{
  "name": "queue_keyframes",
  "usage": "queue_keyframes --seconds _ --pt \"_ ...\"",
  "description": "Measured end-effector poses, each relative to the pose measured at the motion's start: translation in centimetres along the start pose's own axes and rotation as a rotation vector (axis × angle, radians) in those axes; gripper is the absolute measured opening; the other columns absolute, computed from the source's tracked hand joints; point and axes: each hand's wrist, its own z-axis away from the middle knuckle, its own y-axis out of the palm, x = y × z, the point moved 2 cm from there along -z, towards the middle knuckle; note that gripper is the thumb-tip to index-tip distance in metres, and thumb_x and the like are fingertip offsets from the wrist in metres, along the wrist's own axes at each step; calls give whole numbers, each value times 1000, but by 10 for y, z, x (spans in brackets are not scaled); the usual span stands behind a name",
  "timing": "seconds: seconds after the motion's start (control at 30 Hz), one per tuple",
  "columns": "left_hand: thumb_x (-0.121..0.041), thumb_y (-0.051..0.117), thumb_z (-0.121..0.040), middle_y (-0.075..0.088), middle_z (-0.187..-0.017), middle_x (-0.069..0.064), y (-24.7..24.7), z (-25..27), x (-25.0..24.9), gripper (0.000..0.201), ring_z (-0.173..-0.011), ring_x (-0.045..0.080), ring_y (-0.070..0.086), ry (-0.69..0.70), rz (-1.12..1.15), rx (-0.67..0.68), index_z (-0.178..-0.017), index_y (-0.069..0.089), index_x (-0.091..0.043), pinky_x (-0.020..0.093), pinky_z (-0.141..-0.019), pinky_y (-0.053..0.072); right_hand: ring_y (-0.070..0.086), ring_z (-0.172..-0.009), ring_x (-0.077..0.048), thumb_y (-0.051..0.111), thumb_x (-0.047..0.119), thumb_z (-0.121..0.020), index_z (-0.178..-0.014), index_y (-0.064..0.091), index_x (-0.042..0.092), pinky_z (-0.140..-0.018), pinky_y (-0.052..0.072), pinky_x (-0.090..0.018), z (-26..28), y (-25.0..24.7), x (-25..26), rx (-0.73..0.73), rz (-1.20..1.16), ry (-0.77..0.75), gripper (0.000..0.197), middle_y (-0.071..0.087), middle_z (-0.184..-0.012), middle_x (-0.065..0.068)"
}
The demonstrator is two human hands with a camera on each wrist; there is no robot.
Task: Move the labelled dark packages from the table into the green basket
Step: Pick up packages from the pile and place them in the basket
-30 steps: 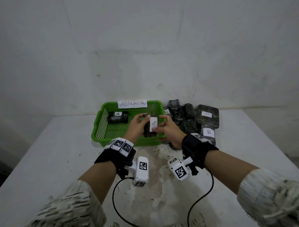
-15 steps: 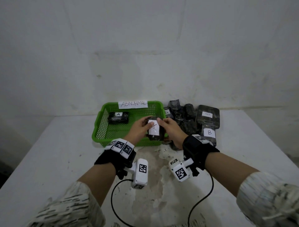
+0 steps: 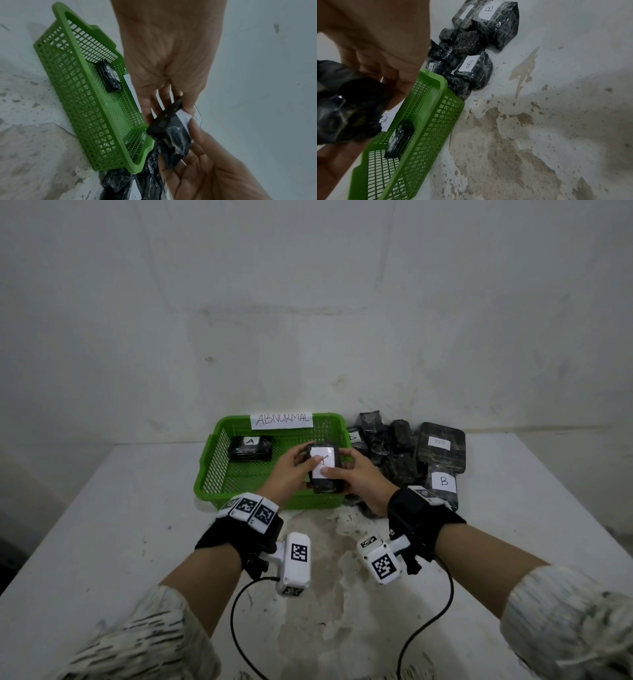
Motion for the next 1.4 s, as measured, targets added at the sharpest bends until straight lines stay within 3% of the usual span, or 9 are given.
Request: queue_keyframes --seconds 0.23,0.37,0.47,0.57,0.73,0.87,1.07,1.23,1.4 --pt "-8 56 -92 52 -134 12 0 2 2 52 -111 23 55 27 -14 -12 -141 38 -13 27 -76 55 61 -114 -31 72 4 -82 -139 37 7 -97 51 -41 0 0 -3 14 -15 1 66 61 -126 -17" --pt "-9 61 -89 50 -120 8 -1 0 2 58 -103 22 56 58 -41 -104 -140 34 -17 34 -78 54 61 -113 -29 76 1 -77 -141 33 13 -85 55 -33 2 1 -3 17 45 -31 78 57 -128 -15" --pt "-4 59 -89 54 -121 16 -2 -2 2 48 -88 17 59 87 -67 -101 -134 42 -11 26 -69 55 61 -111 -26 72 22 -85 -139 36 21 -86 52 -34 4 1 -2 11 74 -61 65 57 -127 -9" --pt "-3 55 -91 55 -126 19 -2 -3 0 41 -103 26 59 64 -71 -73 -131 47 -9 25 -70 54 63 -99 -18 52 36 -97 -135 43 27 -91 49 -44 6 0 1 -9 53 -53 39 61 -114 2" --pt "-22 47 -98 56 -126 13 5 0 -1 39 -107 26 57 9 15 -29 -133 48 -8 28 -79 53 63 -84 -20 54 17 -98 -117 49 20 -72 55 -35 7 -1 7 -8 41 -79 20 58 -98 -5" --pt "-16 56 -92 54 -132 14 6 -4 0 41 -118 30 54 29 -85 -59 -132 49 -8 32 -83 51 62 -97 -30 62 12 -92 -109 47 20 -81 54 -43 5 3 3 35 91 -61 24 56 -100 -9" --pt "-10 57 -91 54 -124 15 6 -1 -2 45 -110 25 54 33 -136 -23 -135 48 -11 22 -75 50 61 -90 -27 59 11 -93 -102 39 15 -61 53 -28 3 6 0 -14 101 -70 22 56 -114 -30" --pt "-9 55 -93 54 -128 17 5 -1 -3 42 -113 29 55 30 -77 -41 -134 48 -12 24 -73 51 63 -93 -29 63 4 -90 -109 41 18 -81 55 -40 4 5 0 40 56 -50 32 60 -108 -16" --pt "-10 52 -94 52 -132 19 5 2 0 43 -118 32 55 1 -32 13 -137 44 -16 34 -80 54 64 -91 -27 64 3 -89 -105 44 22 -79 55 -35 6 5 1 27 7 -47 32 63 -102 -12"
